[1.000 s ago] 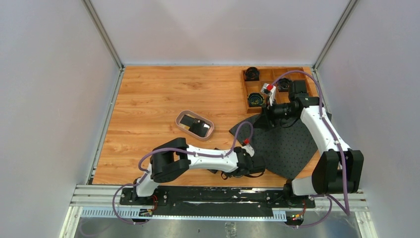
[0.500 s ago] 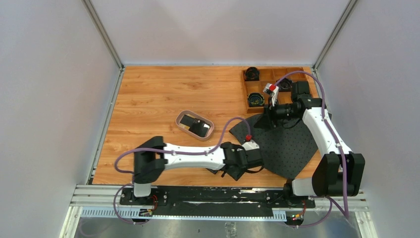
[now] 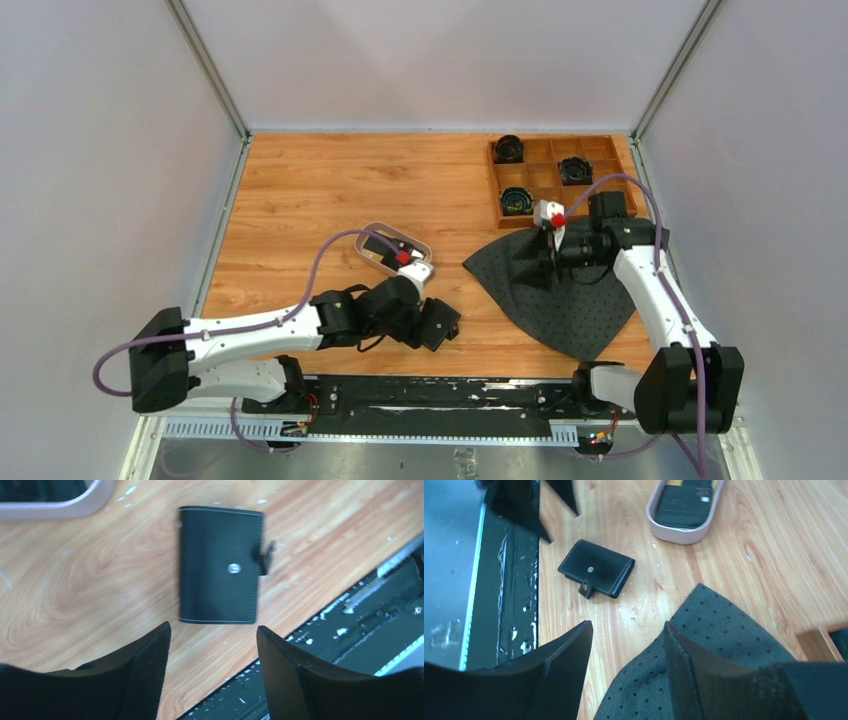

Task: Put the credit cards into the card holder
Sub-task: Turn over the card holder at the center of the board, then close the card holder at the center of the board.

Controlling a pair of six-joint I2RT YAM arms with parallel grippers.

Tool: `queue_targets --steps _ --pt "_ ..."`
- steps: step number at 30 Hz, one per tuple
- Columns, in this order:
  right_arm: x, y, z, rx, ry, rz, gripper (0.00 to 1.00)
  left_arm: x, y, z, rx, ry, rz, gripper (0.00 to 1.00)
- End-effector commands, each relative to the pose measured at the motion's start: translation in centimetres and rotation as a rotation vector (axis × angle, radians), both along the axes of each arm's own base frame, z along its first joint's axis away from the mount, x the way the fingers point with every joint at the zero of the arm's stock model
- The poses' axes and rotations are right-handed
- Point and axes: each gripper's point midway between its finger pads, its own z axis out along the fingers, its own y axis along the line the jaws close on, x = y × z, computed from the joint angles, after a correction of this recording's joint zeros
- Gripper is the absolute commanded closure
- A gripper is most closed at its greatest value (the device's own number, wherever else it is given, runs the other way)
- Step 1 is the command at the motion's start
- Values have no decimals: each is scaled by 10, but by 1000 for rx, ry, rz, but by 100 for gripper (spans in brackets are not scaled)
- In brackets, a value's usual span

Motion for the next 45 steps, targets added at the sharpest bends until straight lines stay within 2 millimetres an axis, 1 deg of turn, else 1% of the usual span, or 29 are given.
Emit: queue_targets --steps 1,3,4,6,8,11,14,16,20,24,26,32,35,38,42,45 --pt "-33 14 3 114 -272 195 40 20 2 12 -231 5 58 28" --pt "-39 18 -4 105 -281 228 38 30 16 9 -236 -4 118 19" --pt "-41 20 -7 90 -271 244 38 34 23 6 -234 -2 143 18" --pt "-46 25 -15 60 -228 279 39 36 32 -4 -226 35 183 18" --pt "-50 29 -23 33 -178 309 45 37 36 -14 -236 78 214 21" --pt "-56 33 -38 -15 -121 350 56 38 35 -26 -264 124 254 34" --pt "-60 36 -51 -61 -89 387 70 41 36 -34 -261 143 295 51" --pt "-59 38 -58 -90 -66 393 77 44 40 -39 -236 142 322 57" --pt "-57 41 -76 -187 -32 396 84 48 48 -46 -178 134 355 72" --pt "-57 46 -83 -236 -23 401 86 49 47 -47 -148 148 361 81" --pt "-59 47 -87 -251 -17 409 86 49 47 -49 -127 160 364 84" --pt "-61 51 -88 -273 -10 418 86 49 44 -57 -32 208 343 87" --pt "-61 52 -87 -276 -4 412 86 47 39 -60 -14 239 332 87" --pt "-60 54 -85 -274 10 396 86 39 32 -65 0 286 302 87" --pt "-63 60 -86 -277 58 380 86 21 19 -75 19 334 261 87" --pt "-64 67 -86 -270 140 355 86 9 7 -81 -5 357 247 87"
